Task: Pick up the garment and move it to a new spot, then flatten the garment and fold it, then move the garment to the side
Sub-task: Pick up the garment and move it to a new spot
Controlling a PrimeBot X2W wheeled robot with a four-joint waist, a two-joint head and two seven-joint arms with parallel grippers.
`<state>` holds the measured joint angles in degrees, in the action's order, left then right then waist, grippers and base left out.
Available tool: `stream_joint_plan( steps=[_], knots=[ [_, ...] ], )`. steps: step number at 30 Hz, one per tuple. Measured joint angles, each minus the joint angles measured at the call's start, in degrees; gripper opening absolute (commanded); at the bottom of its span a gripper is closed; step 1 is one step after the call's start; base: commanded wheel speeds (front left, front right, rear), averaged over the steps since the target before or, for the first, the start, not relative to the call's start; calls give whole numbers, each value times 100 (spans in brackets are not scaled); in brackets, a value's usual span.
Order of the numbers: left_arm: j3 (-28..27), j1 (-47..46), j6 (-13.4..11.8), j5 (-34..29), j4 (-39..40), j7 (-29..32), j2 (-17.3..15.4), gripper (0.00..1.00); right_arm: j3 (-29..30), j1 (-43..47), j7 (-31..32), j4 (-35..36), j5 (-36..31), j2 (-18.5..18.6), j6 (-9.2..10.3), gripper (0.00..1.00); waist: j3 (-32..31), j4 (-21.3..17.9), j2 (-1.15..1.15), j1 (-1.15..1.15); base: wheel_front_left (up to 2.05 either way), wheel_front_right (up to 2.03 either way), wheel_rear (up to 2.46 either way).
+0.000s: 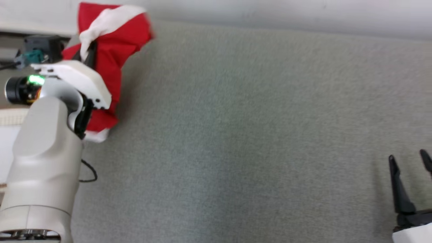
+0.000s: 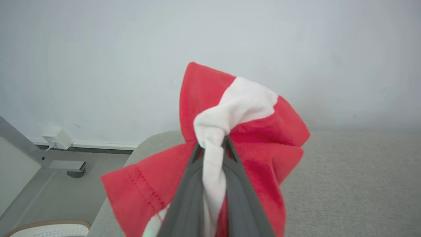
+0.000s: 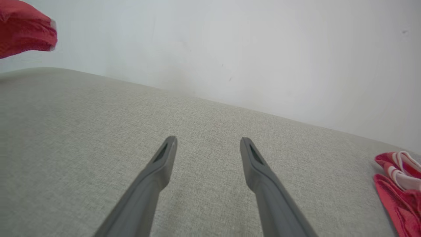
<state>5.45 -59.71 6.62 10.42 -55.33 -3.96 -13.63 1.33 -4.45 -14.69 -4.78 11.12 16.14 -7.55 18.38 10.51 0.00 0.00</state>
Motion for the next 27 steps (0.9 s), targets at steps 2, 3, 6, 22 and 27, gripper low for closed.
stream_joint_plan(
  steps=[2,3,6,22,27],
  knots=[
    [126,2,41,-3,246,75,14,0,-40,2,-5,-100,1,-91,0,100,-194,-75,0,0,0,0,0],
    [207,9,43,-3,392,124,26,0,-42,4,-9,-144,1,-146,0,100,-287,-118,0,0,0,0,0],
    [414,137,67,52,910,272,129,0,-58,27,-27,-249,2,-255,0,100,-538,-257,0,-1,0,0,0],
    [1896,2388,74,1396,4733,1287,968,0,31,324,-34,-257,-3,-667,0,100,-1209,-1222,0,-1,0,0,0],
    [2469,2854,-129,1892,5320,1419,1060,0,4,320,-34,-247,-3,-739,0,100,-1272,-1571,1,-1,0,0,0]
  ],
)
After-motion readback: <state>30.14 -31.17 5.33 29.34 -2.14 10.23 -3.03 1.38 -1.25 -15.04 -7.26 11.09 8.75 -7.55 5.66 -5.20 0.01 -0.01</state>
